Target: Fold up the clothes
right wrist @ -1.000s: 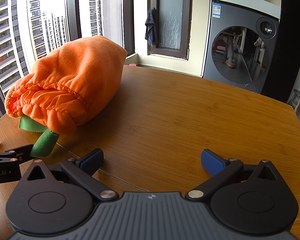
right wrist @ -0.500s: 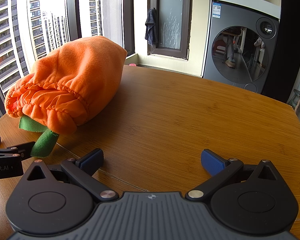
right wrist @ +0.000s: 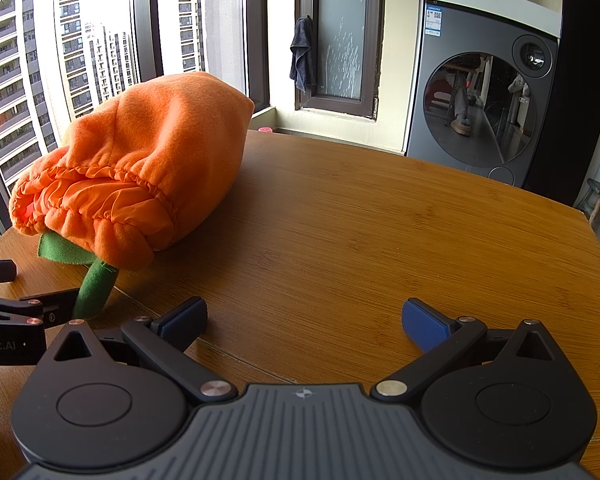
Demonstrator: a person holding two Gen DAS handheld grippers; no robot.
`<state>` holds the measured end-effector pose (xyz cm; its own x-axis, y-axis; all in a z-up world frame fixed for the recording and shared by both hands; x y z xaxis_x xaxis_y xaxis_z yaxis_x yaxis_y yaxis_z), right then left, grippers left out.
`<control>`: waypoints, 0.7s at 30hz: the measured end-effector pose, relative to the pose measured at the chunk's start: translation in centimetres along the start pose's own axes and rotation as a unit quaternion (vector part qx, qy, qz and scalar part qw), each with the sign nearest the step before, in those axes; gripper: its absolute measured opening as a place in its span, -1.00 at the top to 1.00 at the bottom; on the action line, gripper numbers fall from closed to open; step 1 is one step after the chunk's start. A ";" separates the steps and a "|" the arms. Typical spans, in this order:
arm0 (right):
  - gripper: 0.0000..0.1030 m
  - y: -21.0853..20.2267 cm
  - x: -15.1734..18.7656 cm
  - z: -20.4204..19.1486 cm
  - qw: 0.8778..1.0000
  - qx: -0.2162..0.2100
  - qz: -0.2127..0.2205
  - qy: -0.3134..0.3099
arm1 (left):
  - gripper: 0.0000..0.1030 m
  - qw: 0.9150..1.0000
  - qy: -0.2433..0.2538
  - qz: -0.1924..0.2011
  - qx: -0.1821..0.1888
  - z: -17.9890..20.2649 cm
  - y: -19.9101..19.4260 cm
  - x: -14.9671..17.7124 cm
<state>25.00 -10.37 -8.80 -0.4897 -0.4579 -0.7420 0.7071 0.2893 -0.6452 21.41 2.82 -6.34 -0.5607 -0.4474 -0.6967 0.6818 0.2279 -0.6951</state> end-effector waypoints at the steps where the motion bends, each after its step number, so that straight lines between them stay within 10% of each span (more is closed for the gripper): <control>1: -1.00 0.0 0.0 0.0 1.000 0.000 0.000 0.000 | -1.00 1.000 -0.006 -0.001 -0.008 0.0 -0.1 0.2; 15: -1.00 0.0 0.0 0.0 1.000 0.000 0.000 0.000 | -1.00 0.994 -0.077 0.022 -0.081 -1.7 -0.3 0.0; 21: -1.00 -0.1 0.0 -0.1 1.000 -0.004 0.001 -0.002 | -1.00 0.992 -0.117 0.039 0.002 -2.6 -1.3 -0.5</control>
Point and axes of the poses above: each gripper's, at about its wrist camera, not at the fingertips, and y roughly the way its jaws point, z to its right, x to its underside, the point moved 6 cm from there along y, roughly the way its jaws point, and after that the axes turned 14 degrees about -y, right-handed, at the moved point
